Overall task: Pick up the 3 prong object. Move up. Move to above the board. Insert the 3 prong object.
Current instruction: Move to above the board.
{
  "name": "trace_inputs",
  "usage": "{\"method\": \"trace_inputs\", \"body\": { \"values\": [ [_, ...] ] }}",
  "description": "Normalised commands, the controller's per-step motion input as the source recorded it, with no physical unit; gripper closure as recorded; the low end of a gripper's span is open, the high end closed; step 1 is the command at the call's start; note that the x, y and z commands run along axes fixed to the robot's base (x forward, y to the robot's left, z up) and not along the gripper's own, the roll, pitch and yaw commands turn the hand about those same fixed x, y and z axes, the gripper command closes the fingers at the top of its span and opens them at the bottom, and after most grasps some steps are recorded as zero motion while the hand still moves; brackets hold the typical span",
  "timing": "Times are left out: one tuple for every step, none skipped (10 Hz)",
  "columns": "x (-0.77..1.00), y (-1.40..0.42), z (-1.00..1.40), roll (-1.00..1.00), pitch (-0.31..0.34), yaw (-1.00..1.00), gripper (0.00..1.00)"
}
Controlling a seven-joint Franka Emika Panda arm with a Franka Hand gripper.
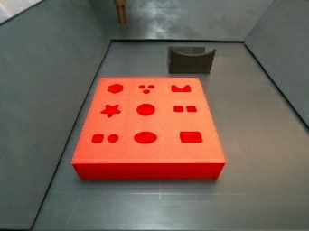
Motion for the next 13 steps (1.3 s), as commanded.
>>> {"method": "trace_inputs", "body": {
  "values": [
    [0.04,0.05,1.0,-0.02,-0.029,-0.05,1.0],
    [0.03,0.05,1.0,-0.01,0.03,-0.04,1.0],
    [0.03,0.05,1.0,0.0,0.05,-0.03,1.0],
    [0.02,0.04,1.0,0.01,0.078,-0.01,1.0],
    [0.02,0.04,1.0,0.02,0.091,0.0,1.0],
    [0.01,0.03,1.0,0.03,0.096,0.01,1.0],
    [0.0,0.03,1.0,0.04,0.1,0.01,1.0],
    [0.0,0.02,1.0,0.04,0.095,0.02,1.0],
    [-0.01,0.01,1.0,0.04,0.093,0.02,1.0],
    [-0.01,0.01,1.0,0.04,0.097,0.03,1.0],
    [-0.01,0.0,0.86,0.05,0.099,0.03,1.0],
    [0.0,0.0,0.68,0.05,0.101,0.03,1.0],
    [0.0,-0.01,0.53,0.04,0.098,0.02,1.0]
  ]
}}
